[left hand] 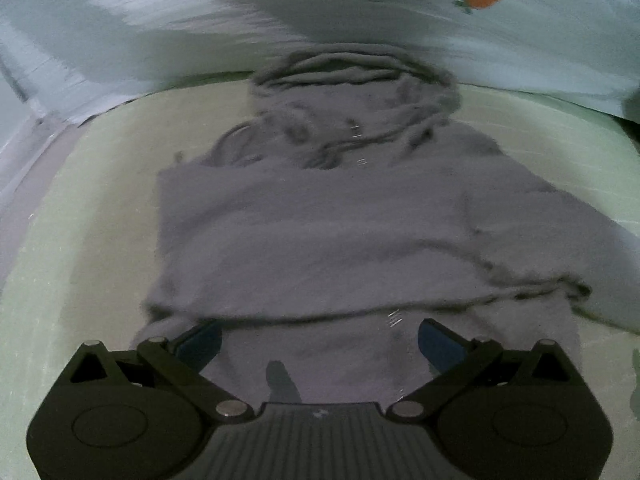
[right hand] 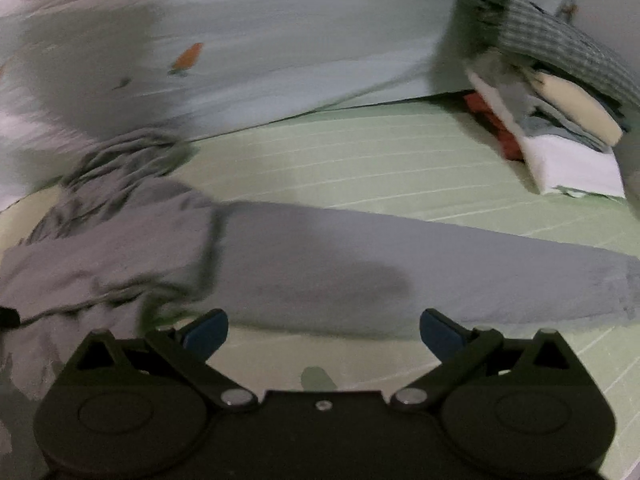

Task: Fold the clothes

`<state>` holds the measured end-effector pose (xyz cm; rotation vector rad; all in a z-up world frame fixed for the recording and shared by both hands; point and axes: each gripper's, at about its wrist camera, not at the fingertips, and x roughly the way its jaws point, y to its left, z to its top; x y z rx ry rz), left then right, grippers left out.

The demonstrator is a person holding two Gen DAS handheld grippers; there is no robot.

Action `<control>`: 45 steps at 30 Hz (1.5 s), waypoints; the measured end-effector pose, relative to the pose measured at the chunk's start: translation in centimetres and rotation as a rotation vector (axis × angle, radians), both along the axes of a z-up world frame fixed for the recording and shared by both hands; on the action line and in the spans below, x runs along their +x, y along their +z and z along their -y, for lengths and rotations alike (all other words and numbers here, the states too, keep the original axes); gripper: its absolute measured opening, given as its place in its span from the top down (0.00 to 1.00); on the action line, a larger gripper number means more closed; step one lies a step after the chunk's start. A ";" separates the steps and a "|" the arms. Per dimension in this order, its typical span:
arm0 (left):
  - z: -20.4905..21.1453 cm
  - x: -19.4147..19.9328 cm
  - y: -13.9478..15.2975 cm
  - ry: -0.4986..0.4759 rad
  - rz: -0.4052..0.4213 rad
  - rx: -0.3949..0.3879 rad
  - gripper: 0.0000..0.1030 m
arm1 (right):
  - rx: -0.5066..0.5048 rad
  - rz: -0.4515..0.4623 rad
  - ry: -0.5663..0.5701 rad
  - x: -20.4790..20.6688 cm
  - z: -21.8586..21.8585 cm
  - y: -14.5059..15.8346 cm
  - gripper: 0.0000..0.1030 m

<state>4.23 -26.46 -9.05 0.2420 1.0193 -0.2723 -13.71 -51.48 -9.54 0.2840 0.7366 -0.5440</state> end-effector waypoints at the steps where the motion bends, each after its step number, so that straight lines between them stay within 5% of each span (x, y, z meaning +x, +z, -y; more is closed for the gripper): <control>1: 0.9 0.4 -0.1 -0.014 0.001 0.000 0.00 | -0.001 -0.001 -0.015 0.2 0.9 -0.3 0.00; 8: 5.7 2.6 -1.6 -0.098 -0.015 0.019 0.00 | -0.026 -0.055 -0.120 2.6 7.0 -2.6 0.00; 15: 6.6 3.3 -2.2 -0.112 -0.036 -0.044 0.02 | -0.062 -0.128 -0.169 2.5 9.1 -4.7 0.00; 23: 10.0 3.2 -1.7 -0.253 -0.016 -0.097 0.34 | -0.031 -0.053 -0.230 2.0 9.2 -5.3 0.00; 32: 11.6 2.6 -2.8 -0.305 -0.030 -0.088 0.93 | -0.030 -0.055 -0.230 2.1 9.1 -5.3 0.00; 39: 7.9 2.6 0.3 -0.269 0.078 -0.124 0.94 | -0.029 -0.057 -0.229 2.1 9.0 -5.3 0.00; 45: 0.9 3.8 2.1 -0.068 0.131 -0.087 0.94 | -0.033 -0.055 -0.225 2.1 8.7 -5.3 0.00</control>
